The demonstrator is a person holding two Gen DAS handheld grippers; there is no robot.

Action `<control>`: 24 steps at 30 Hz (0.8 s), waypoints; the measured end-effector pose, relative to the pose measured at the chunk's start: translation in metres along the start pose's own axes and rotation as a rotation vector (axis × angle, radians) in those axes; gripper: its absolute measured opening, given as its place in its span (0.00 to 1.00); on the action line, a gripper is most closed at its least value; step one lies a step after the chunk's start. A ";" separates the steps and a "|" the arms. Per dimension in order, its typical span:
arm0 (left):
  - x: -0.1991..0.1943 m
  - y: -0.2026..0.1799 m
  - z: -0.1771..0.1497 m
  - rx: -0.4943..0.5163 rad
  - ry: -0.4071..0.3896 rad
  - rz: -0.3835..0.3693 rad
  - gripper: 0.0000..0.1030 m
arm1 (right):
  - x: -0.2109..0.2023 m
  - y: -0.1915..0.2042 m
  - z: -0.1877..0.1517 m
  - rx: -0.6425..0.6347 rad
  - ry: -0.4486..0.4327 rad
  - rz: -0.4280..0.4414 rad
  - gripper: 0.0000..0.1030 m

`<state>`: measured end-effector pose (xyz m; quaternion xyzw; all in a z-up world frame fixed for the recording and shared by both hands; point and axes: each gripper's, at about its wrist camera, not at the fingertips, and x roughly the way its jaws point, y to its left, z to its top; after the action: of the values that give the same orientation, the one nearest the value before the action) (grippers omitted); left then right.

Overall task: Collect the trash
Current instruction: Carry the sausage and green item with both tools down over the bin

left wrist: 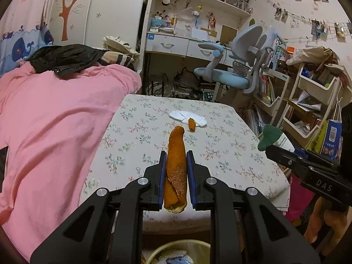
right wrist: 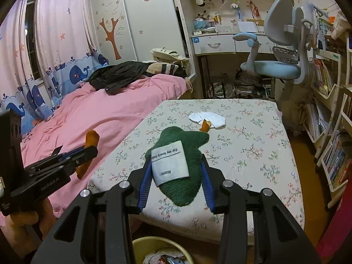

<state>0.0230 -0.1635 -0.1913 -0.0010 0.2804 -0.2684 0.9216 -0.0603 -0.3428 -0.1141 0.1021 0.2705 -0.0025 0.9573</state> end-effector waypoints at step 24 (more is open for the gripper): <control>-0.036 -0.018 -0.053 0.043 0.039 0.001 0.16 | -0.024 0.015 -0.046 -0.010 0.063 0.029 0.41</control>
<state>-0.0391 -0.1531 -0.2145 0.0241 0.2926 -0.2739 0.9159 -0.1042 -0.3198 -0.1370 0.1013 0.2990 0.0157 0.9487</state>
